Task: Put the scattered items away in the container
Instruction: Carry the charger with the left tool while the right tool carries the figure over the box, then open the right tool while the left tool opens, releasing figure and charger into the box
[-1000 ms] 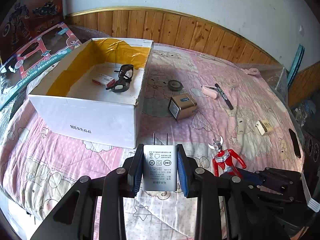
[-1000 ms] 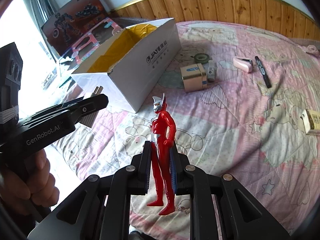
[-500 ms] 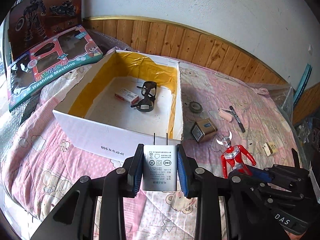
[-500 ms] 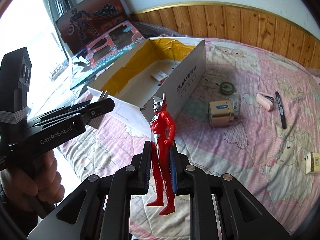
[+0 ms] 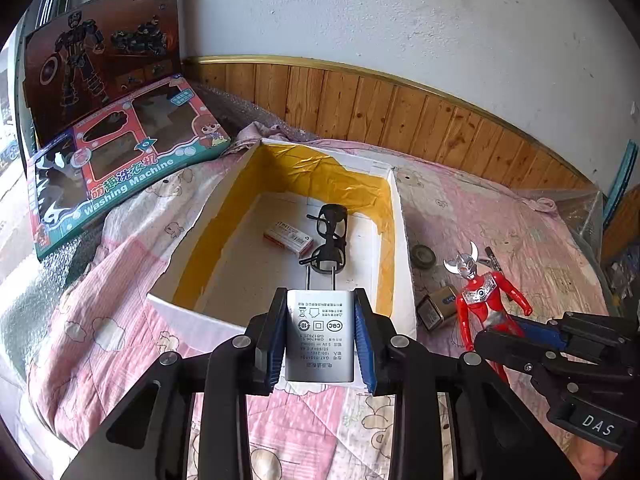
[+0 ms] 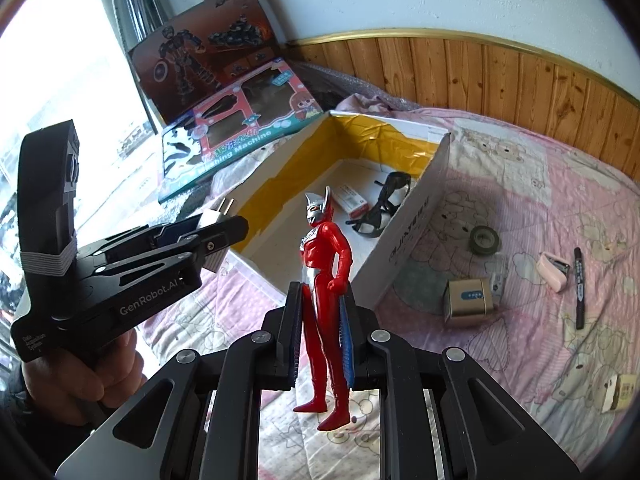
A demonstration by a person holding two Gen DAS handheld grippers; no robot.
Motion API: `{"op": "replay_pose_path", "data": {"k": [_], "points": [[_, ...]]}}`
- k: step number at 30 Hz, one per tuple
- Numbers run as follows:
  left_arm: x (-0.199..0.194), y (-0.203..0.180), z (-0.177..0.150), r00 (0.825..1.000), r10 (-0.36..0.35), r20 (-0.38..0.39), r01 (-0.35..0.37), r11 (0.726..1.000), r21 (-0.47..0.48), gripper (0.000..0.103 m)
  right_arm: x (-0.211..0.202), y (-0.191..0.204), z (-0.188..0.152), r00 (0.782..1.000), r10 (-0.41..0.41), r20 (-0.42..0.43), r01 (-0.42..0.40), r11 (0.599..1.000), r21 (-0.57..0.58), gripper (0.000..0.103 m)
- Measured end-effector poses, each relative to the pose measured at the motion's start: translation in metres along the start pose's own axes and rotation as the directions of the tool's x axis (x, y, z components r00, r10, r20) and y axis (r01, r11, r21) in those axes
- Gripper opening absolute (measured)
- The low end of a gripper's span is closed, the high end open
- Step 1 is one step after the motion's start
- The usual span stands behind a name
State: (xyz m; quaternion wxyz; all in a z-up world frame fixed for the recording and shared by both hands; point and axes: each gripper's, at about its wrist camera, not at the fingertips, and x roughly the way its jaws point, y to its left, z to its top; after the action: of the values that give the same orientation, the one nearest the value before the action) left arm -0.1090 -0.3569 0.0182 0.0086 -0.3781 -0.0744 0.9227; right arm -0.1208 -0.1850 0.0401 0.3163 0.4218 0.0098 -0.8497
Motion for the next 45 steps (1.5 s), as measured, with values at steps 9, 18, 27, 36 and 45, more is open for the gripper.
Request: {"op": "replay_pose_path", "data": {"k": [9, 18, 27, 36, 45], "points": [[0.016, 0.005, 0.02, 1.0, 0.016, -0.021, -0.016, 1.0, 0.007, 0.032, 0.013, 0.004, 0.036, 0.999, 0.03, -0.013, -0.03, 0.999, -0.027, 0.017], [0.039, 0.015, 0.034, 0.997, 0.021, -0.07, -0.022, 1.0, -0.011, 0.032, 0.039, -0.002, 0.07, 0.997, 0.051, -0.057, -0.052, 0.998, -0.028, 0.017], [0.06, 0.031, 0.044, 0.992, 0.02, -0.125, -0.025, 0.999, -0.038, 0.032, 0.079, -0.008, 0.103, 0.988, 0.071, -0.134, -0.073, 0.997, -0.017, 0.017], [0.081, 0.044, 0.05, 0.98, -0.014, -0.197, -0.001, 0.997, -0.073, 0.032, 0.133, -0.018, 0.136, 0.975, 0.052, -0.214, -0.053, 0.999, 0.001, 0.017], [0.103, 0.048, 0.06, 0.969, -0.028, -0.245, 0.008, 0.997, -0.08, 0.032, 0.196, -0.038, 0.159, 0.951, -0.026, -0.308, 0.029, 1.0, 0.007, 0.017]]}}
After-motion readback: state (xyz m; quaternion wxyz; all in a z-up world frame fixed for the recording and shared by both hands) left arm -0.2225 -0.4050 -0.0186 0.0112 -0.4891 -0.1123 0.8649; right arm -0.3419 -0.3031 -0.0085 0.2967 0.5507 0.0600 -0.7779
